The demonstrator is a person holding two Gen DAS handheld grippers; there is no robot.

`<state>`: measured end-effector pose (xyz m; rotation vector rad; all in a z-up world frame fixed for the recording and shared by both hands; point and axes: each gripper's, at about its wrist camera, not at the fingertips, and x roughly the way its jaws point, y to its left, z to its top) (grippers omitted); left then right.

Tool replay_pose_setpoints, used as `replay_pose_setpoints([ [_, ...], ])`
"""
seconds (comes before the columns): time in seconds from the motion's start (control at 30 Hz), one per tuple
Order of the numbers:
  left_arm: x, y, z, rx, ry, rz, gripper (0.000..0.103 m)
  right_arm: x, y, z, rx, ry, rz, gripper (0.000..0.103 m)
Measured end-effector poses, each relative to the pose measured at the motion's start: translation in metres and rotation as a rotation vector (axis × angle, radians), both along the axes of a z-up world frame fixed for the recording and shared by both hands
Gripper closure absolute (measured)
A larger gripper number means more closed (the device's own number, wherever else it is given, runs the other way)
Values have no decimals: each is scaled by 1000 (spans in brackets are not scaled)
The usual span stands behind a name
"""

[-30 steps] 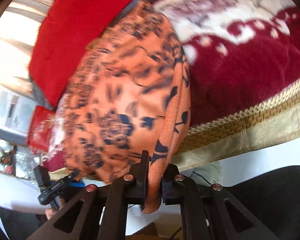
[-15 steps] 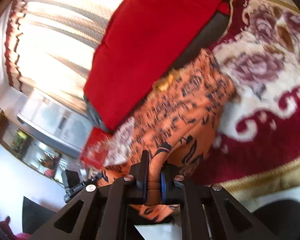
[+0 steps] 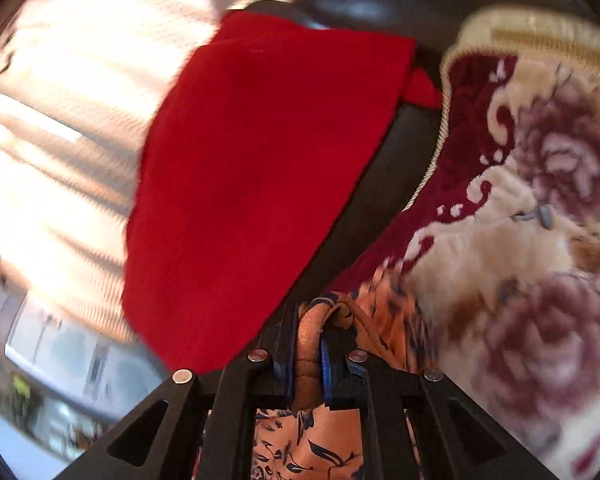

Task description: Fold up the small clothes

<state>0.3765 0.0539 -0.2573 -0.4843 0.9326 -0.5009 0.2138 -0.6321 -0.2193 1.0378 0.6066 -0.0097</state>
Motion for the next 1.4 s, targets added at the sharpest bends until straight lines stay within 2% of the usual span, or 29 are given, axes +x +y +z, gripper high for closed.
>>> replay_pose_setpoints([
  [0.07,35,-9,-29,24,62,27,94,30,-7,-28,20,39,-43,93],
  [0.13,59,-16,-58,76,106,44,93,51,-14,-60,99,67,-65,90],
  [0.17,67,-17,-71,77,132,50,93,58,-19,-79,148,79,-80,89],
  [0.23,74,-11,-91,18,166,67,92,64,-25,-111,220,121,-121,89],
  [0.33,73,15,-105,-165,175,128,87,55,-37,-150,412,42,-140,87],
  [0.37,68,32,-107,-236,158,188,81,50,-41,-156,461,10,-150,87],
  [0.4,63,44,-108,-266,148,243,74,45,-45,-158,494,-19,-157,81],
  [0.43,56,56,-108,-287,143,299,60,41,-49,-154,497,-46,-151,66],
  [0.47,45,70,-104,-306,130,353,59,37,-51,-147,469,-58,-151,50],
  [0.5,38,76,-99,-298,120,376,59,33,-53,-138,432,-64,-158,16],
  [0.53,31,78,-91,-262,108,388,59,26,-54,-127,390,-90,-173,11],
  [0.6,14,70,-68,-138,68,355,55,10,-53,-99,297,-134,-195,11],
  [0.67,-7,45,-52,-23,21,280,51,6,-47,-79,222,-119,-167,13],
  [0.7,-16,31,-50,26,12,235,51,5,-35,-66,150,-102,-124,15],
  [0.73,-23,20,-51,65,13,191,51,7,-26,-61,100,-77,-95,28],
  [0.77,-31,3,-53,127,31,132,51,7,-14,-57,42,-43,-50,36],
  [0.8,-37,-4,-57,171,48,111,51,8,5,-55,-17,15,18,48],
  [0.87,-52,-7,-72,247,94,114,51,0,26,-55,-82,101,58,49],
  [0.9,-57,-4,-77,242,122,121,51,-7,29,-54,-112,125,58,49],
  [0.97,-76,9,-90,145,203,116,51,-20,27,-55,-106,161,67,47],
  [1.03,-93,16,-90,86,188,110,50,-41,24,-60,19,129,99,46],
  [1.07,-103,19,-87,68,165,106,44,-53,24,-60,68,97,117,44],
  [1.13,-114,19,-84,36,157,92,35,-79,37,-62,116,61,138,29],
  [1.2,-125,22,-80,-7,165,107,35,-92,56,-74,174,84,159,28],
  [1.3,-141,32,-68,-65,133,153,35,-87,78,-100,270,135,166,28],
  [1.4,-159,33,-60,-95,107,170,35,-78,86,-110,240,190,148,28],
])
